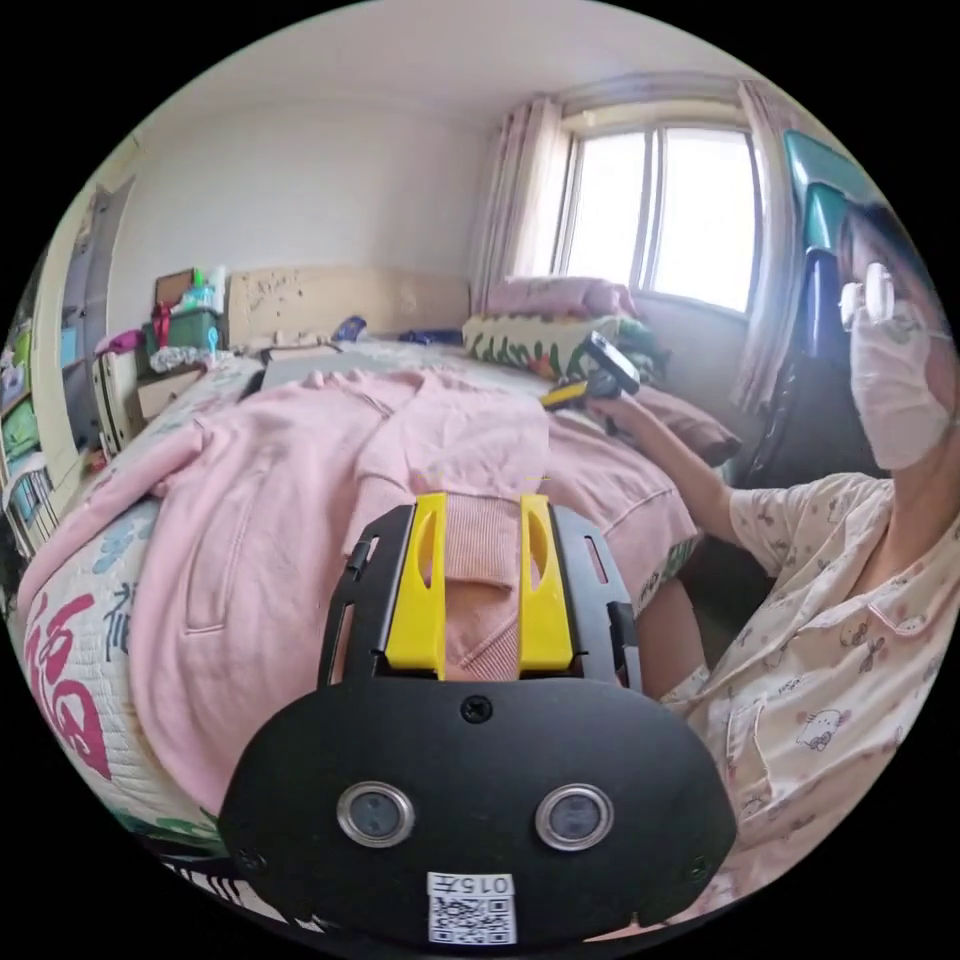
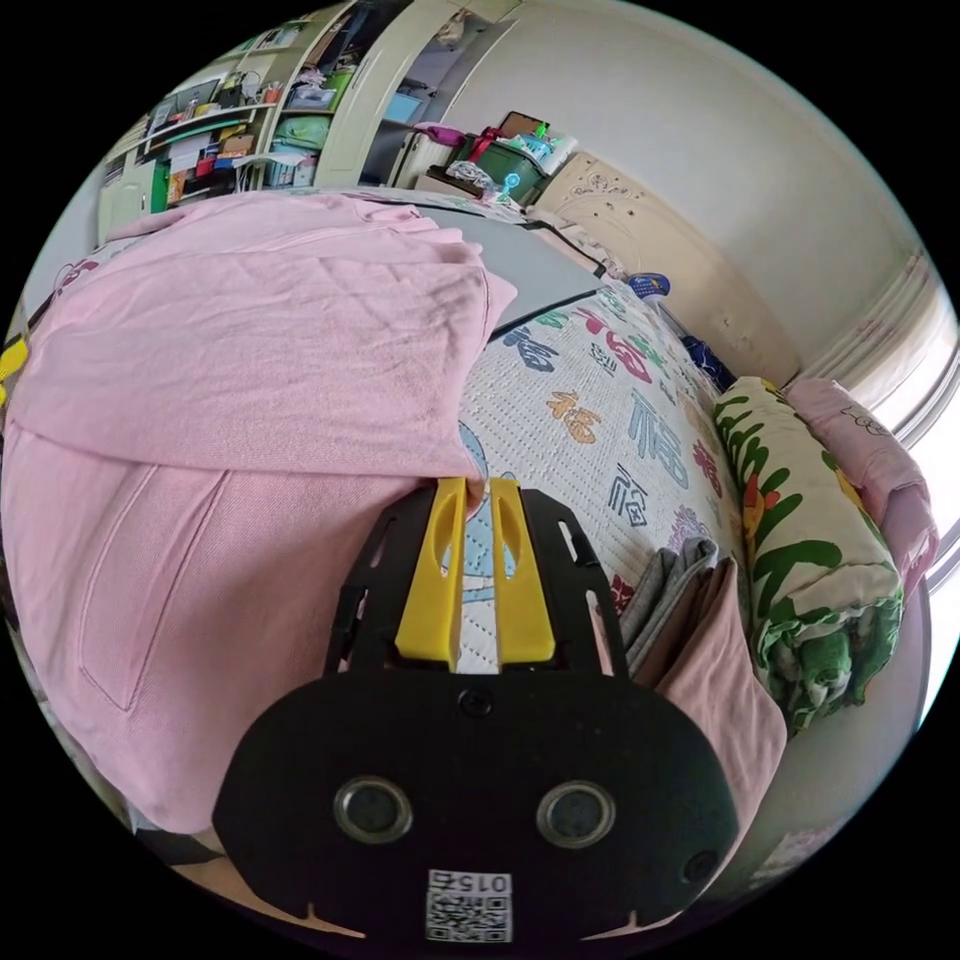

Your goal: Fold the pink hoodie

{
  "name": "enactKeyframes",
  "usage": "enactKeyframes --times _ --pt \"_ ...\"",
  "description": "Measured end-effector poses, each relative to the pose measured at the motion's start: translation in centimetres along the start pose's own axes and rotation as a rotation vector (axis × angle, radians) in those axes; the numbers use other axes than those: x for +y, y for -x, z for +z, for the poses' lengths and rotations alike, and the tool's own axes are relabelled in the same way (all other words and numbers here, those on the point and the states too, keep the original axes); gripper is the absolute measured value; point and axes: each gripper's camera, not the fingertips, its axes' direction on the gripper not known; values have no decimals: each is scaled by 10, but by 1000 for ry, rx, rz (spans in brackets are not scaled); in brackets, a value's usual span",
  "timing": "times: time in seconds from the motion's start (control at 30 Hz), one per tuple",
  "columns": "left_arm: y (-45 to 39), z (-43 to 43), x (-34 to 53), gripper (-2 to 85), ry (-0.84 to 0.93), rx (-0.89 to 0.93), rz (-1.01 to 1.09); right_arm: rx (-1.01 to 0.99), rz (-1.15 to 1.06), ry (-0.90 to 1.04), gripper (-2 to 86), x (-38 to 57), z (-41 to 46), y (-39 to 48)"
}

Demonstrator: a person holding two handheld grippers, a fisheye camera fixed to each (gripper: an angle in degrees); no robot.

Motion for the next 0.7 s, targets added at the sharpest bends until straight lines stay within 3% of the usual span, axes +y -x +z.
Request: enactKeyframes --times 0.17,0.27,0.33,0.43,0.5,0.7 --pt "20 -22 -8 107 -14 20 -31 38 -48 49 48 24 -10 8" --pt "50 -86 -9 107 -198 -52 -98 206 24 -102 13 55 -59 9" --pt "89 -134 -7 107 -358 -111 -248 152 41 -254 -2 69 -97 19" --pt "187 -193 -4 127 -493 -120 -586 -202 -141 -482 -9 78 -144 61" --pt "276 -216 8 165 -546 -149 -846 -335 -322 -499 -10 68 -158 117" --pt "429 -217 33 158 -599 -130 -1245 -311 -622 -383 -10 44 -145 236"
